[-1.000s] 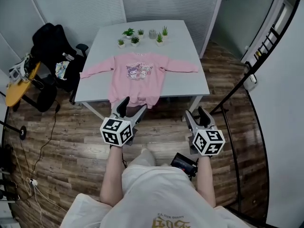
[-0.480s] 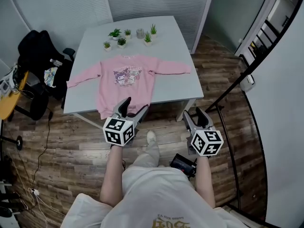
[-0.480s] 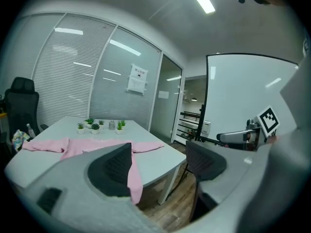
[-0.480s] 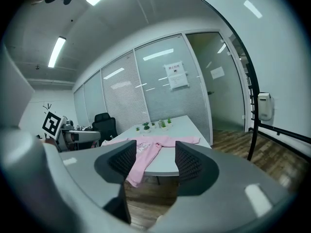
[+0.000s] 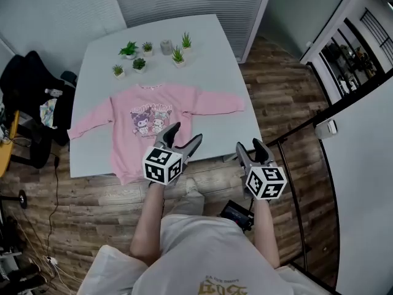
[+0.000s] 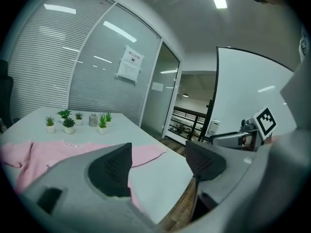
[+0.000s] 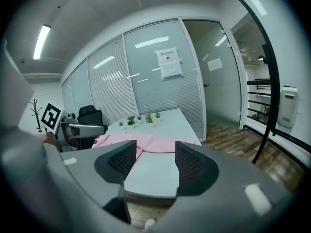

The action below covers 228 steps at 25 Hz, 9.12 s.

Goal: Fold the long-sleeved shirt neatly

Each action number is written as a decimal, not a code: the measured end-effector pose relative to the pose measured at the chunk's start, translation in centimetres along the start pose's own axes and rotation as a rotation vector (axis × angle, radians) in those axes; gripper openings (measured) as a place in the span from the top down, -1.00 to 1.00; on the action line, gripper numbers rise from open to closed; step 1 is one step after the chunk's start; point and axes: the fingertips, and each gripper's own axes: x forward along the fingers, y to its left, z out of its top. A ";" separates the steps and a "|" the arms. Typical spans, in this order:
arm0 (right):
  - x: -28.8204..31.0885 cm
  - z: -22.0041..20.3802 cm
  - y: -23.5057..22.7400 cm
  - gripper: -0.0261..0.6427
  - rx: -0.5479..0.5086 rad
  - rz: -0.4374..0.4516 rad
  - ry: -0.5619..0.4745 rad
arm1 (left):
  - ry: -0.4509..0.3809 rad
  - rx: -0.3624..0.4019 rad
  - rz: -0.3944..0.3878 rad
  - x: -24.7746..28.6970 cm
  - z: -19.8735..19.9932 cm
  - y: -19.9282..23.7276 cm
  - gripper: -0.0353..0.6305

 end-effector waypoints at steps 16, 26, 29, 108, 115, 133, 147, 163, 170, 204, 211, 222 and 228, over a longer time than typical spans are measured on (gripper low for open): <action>9.8 0.5 -6.3 0.18 0.080 -0.099 0.072 | 0.154 -0.029 -0.118 11.2 -0.4 4.8 -0.13; 12.2 0.0 -9.1 0.19 0.101 -0.075 0.109 | 0.223 -0.036 -0.085 14.5 -1.9 5.0 -0.13; 13.4 -0.1 -9.9 0.20 0.098 -0.052 0.131 | 0.254 -0.064 -0.049 15.2 -2.3 5.4 -0.13; 20.9 -2.9 -15.1 0.80 0.046 -0.060 0.303 | 0.388 -0.159 0.020 20.1 -6.4 7.3 0.03; 18.0 -0.1 -18.0 0.80 0.063 -0.149 0.227 | 0.347 -0.149 0.031 19.5 -4.4 7.3 0.07; 16.6 6.7 -14.1 0.79 0.031 -0.044 0.067 | 0.269 -0.125 0.189 14.6 0.5 10.3 0.02; 18.6 9.4 -8.3 0.80 -0.059 0.114 0.032 | 0.259 -0.149 0.299 10.1 0.9 11.9 -0.08; 21.2 10.0 -1.4 0.80 -0.039 0.255 0.018 | 0.229 -0.155 0.494 1.2 1.4 17.7 -0.08; 23.1 10.2 2.8 0.80 -0.012 0.259 0.011 | 0.215 -0.151 0.501 -1.8 2.0 21.8 -0.08; 31.6 10.5 22.6 0.80 -0.117 0.344 0.071 | 0.188 -0.249 0.393 -10.0 -0.1 33.8 -0.07; 33.2 9.8 25.4 0.80 -0.063 0.394 0.092 | 0.200 -0.259 0.393 -10.6 -1.0 35.4 -0.07; 38.5 5.4 29.5 0.80 -0.184 0.410 0.184 | 0.250 -0.288 0.379 -10.5 -3.9 38.6 -0.08; 41.5 1.1 33.1 0.80 -0.309 0.473 0.215 | 0.289 -0.301 0.372 -10.5 -5.9 40.1 -0.08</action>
